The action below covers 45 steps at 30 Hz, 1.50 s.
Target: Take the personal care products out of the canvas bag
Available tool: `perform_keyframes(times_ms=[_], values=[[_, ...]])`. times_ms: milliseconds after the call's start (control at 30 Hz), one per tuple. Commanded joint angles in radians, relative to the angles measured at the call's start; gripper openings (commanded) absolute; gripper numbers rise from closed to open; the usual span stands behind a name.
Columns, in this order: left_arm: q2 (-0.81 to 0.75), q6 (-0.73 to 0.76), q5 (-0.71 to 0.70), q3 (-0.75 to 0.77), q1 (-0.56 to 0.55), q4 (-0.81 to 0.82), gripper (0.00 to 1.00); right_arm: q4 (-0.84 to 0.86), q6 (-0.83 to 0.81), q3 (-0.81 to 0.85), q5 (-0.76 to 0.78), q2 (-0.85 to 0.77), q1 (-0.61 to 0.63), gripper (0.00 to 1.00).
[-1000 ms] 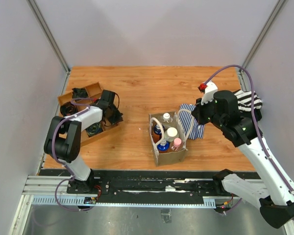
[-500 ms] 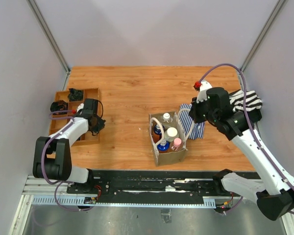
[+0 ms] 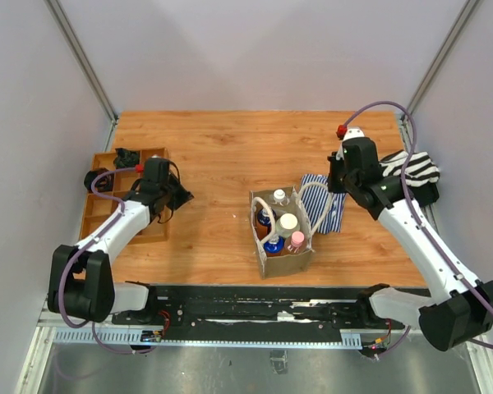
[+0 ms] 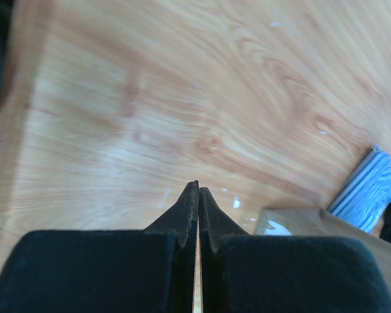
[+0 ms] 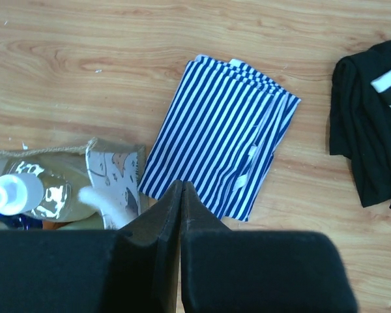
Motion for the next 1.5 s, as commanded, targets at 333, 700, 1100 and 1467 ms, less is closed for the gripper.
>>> perform_keyframes(times_ms=[333, 700, 1100, 1467], values=[[0.020, 0.107, -0.036, 0.063, -0.034, -0.069, 0.00, -0.123, 0.026, 0.126, -0.234, 0.496, -0.135, 0.01], [-0.076, 0.157, -0.074, 0.090, -0.034, -0.111, 0.01, -0.048, 0.065, 0.210, -0.243, 0.788, -0.141, 0.01], [-0.129, 0.173, -0.063, 0.141, -0.034, -0.167, 0.01, -0.292, 0.072, 0.991, -0.235, 1.326, -0.406, 0.01], [-0.160, 0.173, -0.054, 0.117, -0.039, -0.129, 0.01, -0.115, 0.062, 1.084, -0.143, 1.240, -0.547, 0.01]])
